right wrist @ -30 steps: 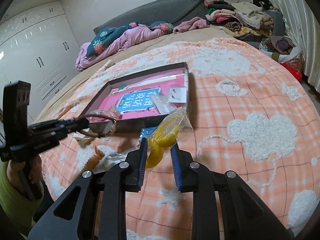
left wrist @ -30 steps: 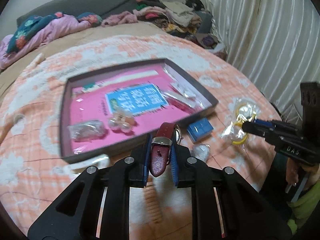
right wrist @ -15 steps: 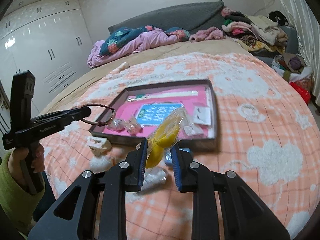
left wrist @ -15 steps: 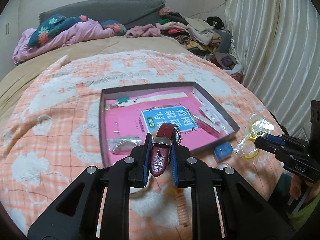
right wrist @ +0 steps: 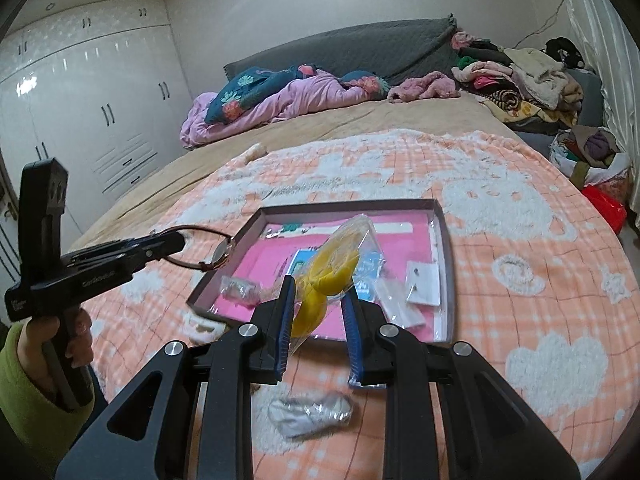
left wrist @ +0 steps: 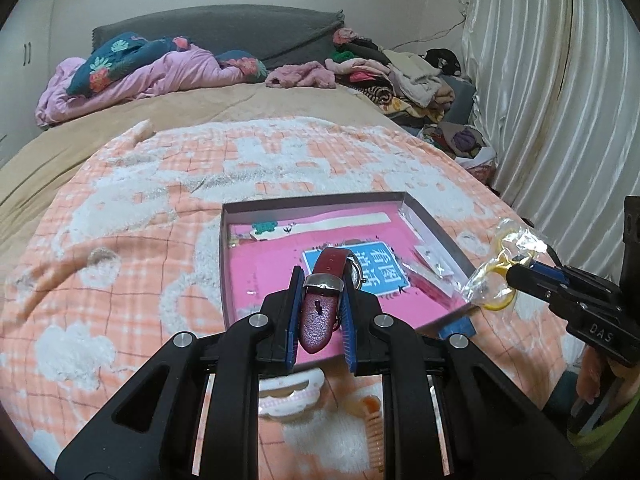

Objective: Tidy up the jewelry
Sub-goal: 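Carry the strap and yellow bag over the tray and open both tools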

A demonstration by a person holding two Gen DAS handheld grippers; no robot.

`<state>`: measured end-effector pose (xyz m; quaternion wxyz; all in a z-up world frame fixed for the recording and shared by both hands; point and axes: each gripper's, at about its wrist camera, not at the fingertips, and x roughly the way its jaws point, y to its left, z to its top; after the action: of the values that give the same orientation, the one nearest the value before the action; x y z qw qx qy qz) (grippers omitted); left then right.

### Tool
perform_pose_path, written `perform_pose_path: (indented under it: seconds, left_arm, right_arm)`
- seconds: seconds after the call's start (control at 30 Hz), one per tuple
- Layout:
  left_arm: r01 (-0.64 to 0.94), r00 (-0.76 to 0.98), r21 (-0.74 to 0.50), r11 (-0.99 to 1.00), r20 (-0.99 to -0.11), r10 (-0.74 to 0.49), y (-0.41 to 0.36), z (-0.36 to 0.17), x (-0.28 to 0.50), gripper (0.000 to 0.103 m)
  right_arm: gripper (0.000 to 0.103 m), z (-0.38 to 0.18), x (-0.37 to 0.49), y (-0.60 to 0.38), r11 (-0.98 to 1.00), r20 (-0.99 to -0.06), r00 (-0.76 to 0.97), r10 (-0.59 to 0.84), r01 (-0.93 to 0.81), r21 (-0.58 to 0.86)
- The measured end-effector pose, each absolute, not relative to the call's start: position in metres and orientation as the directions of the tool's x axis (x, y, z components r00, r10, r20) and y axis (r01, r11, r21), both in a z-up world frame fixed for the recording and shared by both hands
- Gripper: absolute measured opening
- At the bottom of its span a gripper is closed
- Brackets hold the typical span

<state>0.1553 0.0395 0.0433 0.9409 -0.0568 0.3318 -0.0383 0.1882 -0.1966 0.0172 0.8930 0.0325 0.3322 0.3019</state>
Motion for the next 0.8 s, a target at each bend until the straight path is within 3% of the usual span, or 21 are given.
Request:
perform_pose_path:
  seconds: [0.8]
  left_arm:
    - [0.079, 0.734, -0.182, 0.98, -0.655, -0.181, 0.03, 0.03, 0.217, 0.01]
  right_arm:
    - [0.022, -0.003, 0.253, -0.185, 0.843, -0.648, 0.555, 0.522, -0.451, 0.293]
